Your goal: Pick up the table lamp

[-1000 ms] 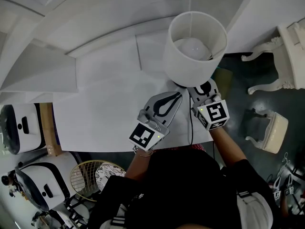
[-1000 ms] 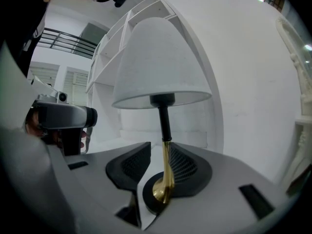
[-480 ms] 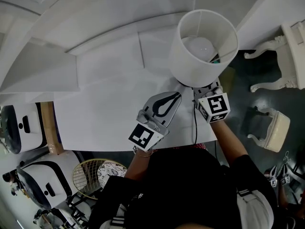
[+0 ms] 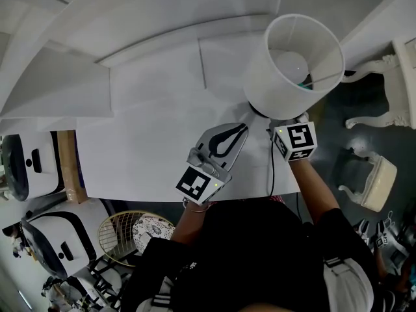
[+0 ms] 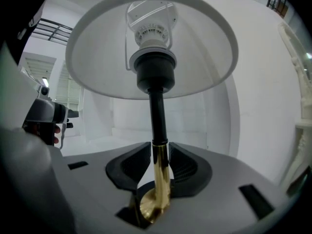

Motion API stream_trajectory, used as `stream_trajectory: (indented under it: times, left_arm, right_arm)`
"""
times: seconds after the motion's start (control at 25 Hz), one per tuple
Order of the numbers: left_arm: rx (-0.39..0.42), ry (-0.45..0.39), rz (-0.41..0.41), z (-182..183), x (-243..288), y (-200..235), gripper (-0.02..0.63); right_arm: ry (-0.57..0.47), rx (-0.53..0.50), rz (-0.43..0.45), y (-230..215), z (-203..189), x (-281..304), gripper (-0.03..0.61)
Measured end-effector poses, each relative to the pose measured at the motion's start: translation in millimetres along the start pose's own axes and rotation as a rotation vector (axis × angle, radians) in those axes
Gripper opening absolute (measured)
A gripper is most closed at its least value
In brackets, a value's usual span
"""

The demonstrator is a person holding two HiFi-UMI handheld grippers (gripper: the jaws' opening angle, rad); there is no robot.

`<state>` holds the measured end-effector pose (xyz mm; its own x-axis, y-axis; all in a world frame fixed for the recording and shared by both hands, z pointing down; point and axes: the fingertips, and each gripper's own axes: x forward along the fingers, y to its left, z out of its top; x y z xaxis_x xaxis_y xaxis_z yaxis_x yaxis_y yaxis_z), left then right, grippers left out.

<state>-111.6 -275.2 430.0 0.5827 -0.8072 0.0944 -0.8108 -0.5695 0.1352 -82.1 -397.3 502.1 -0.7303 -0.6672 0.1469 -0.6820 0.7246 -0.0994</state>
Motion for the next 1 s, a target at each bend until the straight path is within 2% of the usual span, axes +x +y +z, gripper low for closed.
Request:
stream_trajectory:
  times: [0.4,0.6,0.68,0.8,1.0]
  left_arm:
    - [-0.002,0.003,0.015,-2,-7,3,0.014]
    - [-0.02,-0.001,0.038,-4,-13,9,0.014]
    - [-0.023,-0.001,0.043,-5,-14,10,0.014]
    - [-0.019,-0.003,0.04,-5,-14,10,0.014]
    - [-0.021,-0.001,0.041,-6,-15,11,0.014]
  right_arm:
    - [0.002,-0.015,-0.021,-4,2,10,0.104]
    - [-0.044,-0.056,-0.045,-6,12,13,0.103]
    - [-0.052,-0.068,-0.04,-6,15,16,0.09]
    - [-0.062,-0.08,-0.035,-2,17,17,0.031]
    - [-0.065,-0.083,-0.037,-2,18,16,0.026]
